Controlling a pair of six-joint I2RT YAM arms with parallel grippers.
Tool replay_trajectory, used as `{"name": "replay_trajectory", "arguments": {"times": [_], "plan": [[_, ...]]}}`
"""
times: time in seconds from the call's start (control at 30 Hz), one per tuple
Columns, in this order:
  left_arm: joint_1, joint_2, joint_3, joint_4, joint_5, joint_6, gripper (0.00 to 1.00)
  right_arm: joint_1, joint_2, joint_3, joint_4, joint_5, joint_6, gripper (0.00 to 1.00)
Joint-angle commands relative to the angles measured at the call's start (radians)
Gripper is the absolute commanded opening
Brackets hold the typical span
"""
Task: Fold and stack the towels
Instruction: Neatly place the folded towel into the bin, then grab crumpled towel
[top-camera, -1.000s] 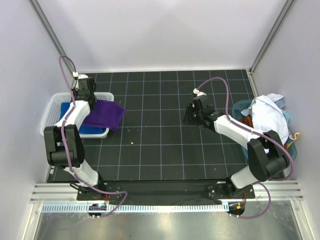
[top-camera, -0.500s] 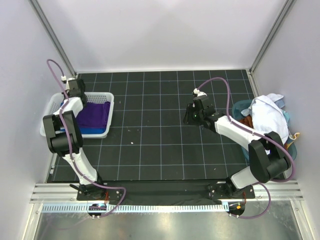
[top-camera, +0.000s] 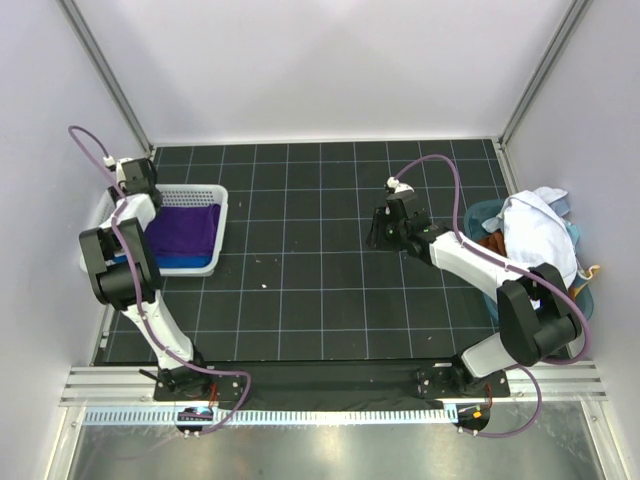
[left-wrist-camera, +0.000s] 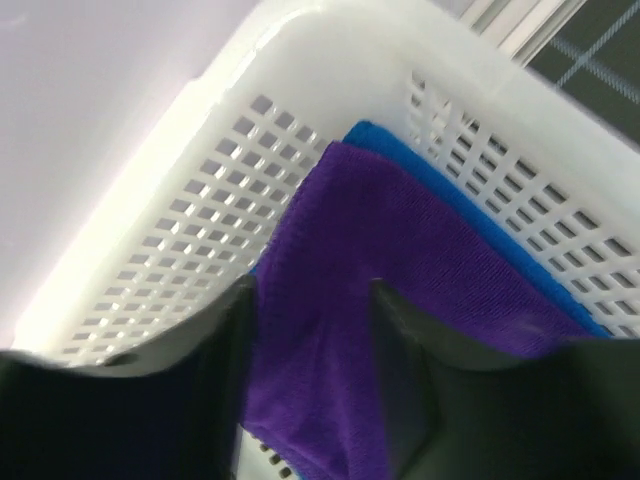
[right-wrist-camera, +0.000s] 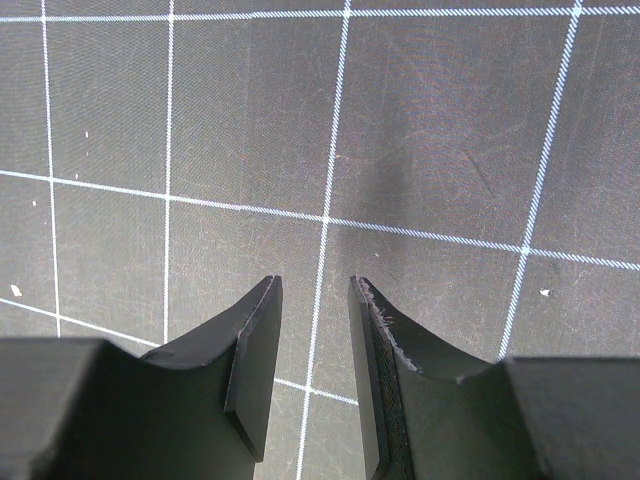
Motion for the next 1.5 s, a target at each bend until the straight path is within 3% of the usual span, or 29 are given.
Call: {"name": "replay_trajectory", "arguments": {"times": [0.0, 0.03, 0.07, 0.2, 0.4, 0.53, 0.57, 0.7, 0.77, 0.8, 0.83, 0.93, 1.07, 1.23, 1.3, 1.47], "plan": [[0.001, -0.055, 0.051, 0.030, 0.002, -0.056, 0.54, -0.001, -0.042, 0.002, 0.033, 0.001, -0.011, 0.41], [-0.001, -0.061, 0.057, 0.024, -0.010, -0.072, 0.68, -0.001, -0.045, 0.002, 0.035, -0.001, -0.011, 0.41], [-0.002, -0.081, 0.052, 0.025, -0.011, -0.081, 0.70, -0.001, -0.046, 0.002, 0.035, -0.002, -0.013, 0.41], [-0.031, -0.143, 0.014, 0.022, 0.012, -0.107, 0.72, -0.001, -0.053, 0.002, 0.032, 0.001, -0.014, 0.41], [-0.160, -0.317, -0.084, 0.013, -0.013, -0.205, 0.73, -0.001, -0.072, -0.006, 0.029, 0.027, -0.020, 0.41], [-0.238, -0.469, -0.170, -0.091, 0.105, -0.443, 0.80, -0.002, -0.079, -0.008, 0.024, 0.062, -0.025, 0.41], [-0.307, -0.501, -0.191, -0.091, 0.120, -0.457, 0.84, -0.004, -0.082, -0.009, 0.022, 0.071, -0.027, 0.41], [-0.494, -0.636, -0.234, -0.197, 0.177, -0.471, 0.85, -0.012, -0.102, -0.020, 0.021, 0.142, -0.028, 0.42], [-0.541, -0.741, -0.274, -0.220, 0.272, -0.487, 0.86, -0.024, -0.114, -0.032, 0.021, 0.191, -0.022, 0.42], [-0.580, -0.782, -0.286, -0.247, 0.319, -0.489, 0.99, -0.030, -0.118, -0.035, 0.019, 0.208, -0.020, 0.42], [-0.591, -0.811, -0.290, -0.278, 0.362, -0.488, 0.99, -0.039, -0.120, -0.028, -0.003, 0.243, -0.016, 0.42], [-0.616, -0.908, -0.305, -0.353, 0.540, -0.459, 1.00, -0.091, -0.129, 0.014, -0.101, 0.312, 0.009, 0.42], [-0.656, -0.976, -0.308, -0.413, 0.709, -0.412, 1.00, -0.151, -0.129, 0.123, -0.302, 0.589, 0.055, 0.44], [-0.754, -0.999, -0.314, -0.435, 0.818, -0.382, 1.00, -0.260, -0.129, 0.253, -0.493, 0.884, 0.110, 0.65], [-0.817, -0.994, -0.310, -0.439, 0.826, -0.371, 0.99, -0.317, -0.109, 0.281, -0.490, 0.910, 0.090, 0.70], [-0.883, -1.002, -0.307, -0.465, 0.814, -0.330, 1.00, -0.553, 0.010, 0.435, -0.510, 0.840, 0.070, 0.67]]}}
